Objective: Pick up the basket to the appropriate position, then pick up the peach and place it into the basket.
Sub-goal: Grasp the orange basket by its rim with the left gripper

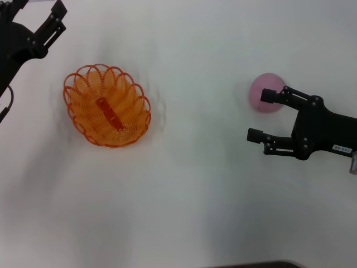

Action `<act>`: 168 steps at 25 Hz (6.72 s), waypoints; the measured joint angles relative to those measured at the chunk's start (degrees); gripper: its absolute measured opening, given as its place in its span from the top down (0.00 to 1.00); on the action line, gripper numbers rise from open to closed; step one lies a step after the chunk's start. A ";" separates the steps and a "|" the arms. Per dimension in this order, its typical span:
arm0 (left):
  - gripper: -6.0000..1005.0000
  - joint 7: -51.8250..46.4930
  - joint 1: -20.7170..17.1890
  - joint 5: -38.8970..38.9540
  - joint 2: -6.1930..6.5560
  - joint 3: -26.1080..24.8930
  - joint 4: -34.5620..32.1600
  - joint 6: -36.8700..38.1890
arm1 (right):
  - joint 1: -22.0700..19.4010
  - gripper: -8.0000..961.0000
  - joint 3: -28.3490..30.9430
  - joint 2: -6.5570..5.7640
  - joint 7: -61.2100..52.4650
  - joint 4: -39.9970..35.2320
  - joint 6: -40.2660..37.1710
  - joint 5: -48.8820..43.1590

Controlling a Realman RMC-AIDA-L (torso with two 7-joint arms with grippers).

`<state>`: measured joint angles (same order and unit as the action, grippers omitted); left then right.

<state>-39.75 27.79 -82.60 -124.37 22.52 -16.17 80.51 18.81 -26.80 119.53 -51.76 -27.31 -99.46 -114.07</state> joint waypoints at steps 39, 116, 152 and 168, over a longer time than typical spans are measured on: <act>0.16 -65.03 -2.37 -21.09 0.05 34.54 -37.09 -25.78 | -0.52 0.02 0.23 0.00 -0.13 0.59 0.05 -0.01; 0.16 -105.80 22.29 -81.14 3.33 43.49 -31.28 -13.67 | 0.91 0.02 -0.13 0.00 -0.19 1.78 -0.30 -0.01; 0.94 -104.13 21.62 -81.06 2.12 43.39 -32.64 -14.81 | 0.43 0.02 -0.27 0.00 -0.18 2.18 -0.56 -0.01; 0.95 -103.29 18.59 -77.87 1.21 39.67 -41.18 -8.50 | 1.03 0.02 -0.28 0.00 -0.19 2.18 -0.56 -0.01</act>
<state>-143.04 46.38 -160.47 -123.15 62.19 -57.35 72.02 19.84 -27.07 119.53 -51.94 -25.13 -100.02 -114.08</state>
